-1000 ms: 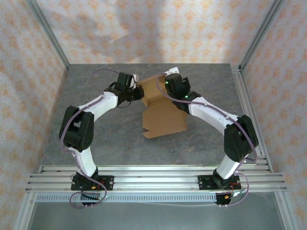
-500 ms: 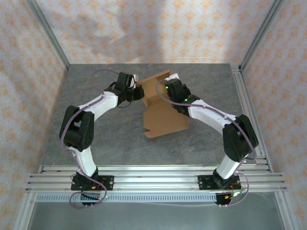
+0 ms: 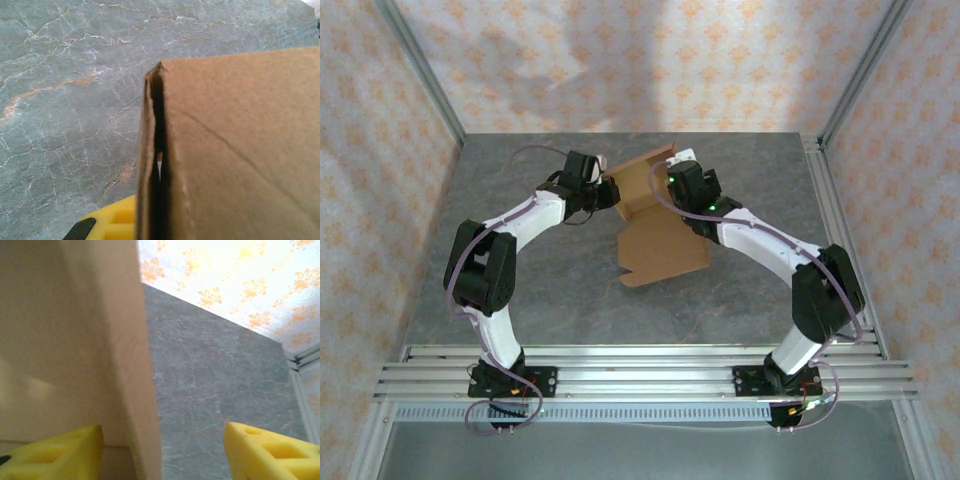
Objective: Fold the paper box
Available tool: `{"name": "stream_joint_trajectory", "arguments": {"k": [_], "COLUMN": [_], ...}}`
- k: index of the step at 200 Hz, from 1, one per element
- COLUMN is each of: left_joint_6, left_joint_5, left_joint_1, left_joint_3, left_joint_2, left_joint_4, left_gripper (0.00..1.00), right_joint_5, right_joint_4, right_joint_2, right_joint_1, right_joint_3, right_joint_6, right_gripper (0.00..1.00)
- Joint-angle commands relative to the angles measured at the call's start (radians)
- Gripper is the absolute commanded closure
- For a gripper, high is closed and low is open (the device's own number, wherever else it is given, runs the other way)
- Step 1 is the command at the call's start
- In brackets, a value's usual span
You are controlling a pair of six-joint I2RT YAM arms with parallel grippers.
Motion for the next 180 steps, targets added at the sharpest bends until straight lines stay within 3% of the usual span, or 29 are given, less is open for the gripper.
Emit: {"name": "stream_joint_trajectory", "arguments": {"k": [1,41,72,131,180], "left_joint_6": [-0.001,-0.028,-0.176,-0.504,-0.734], "left_joint_5": [-0.022,-0.039,-0.038,-0.084,-0.132], "left_joint_1": [0.009,0.023,0.044,0.062,0.054], "left_joint_3": [0.023,0.001,-0.04,-0.115,-0.158], "left_joint_2": [0.006,-0.011,-0.018,-0.028,-0.026], "left_joint_4": [-0.038,-0.036,0.038,0.195,0.319], "left_gripper": [1.0,1.0,1.0,1.0,1.0], "right_joint_5": [-0.079,-0.213,-0.289,-0.311,-0.401], "right_joint_4": [0.019,0.057,0.09,0.134,0.267], "right_joint_2": [-0.077,-0.161,-0.243,-0.426,-0.532], "right_joint_1": [-0.02,-0.064,-0.1,-0.135,-0.132], "right_joint_3": [-0.004,-0.055,-0.101,-0.21,-0.399], "right_joint_6": [0.058,0.16,0.244,0.397,0.627], "right_gripper": [0.29,0.26,0.25,0.22,0.19]}}
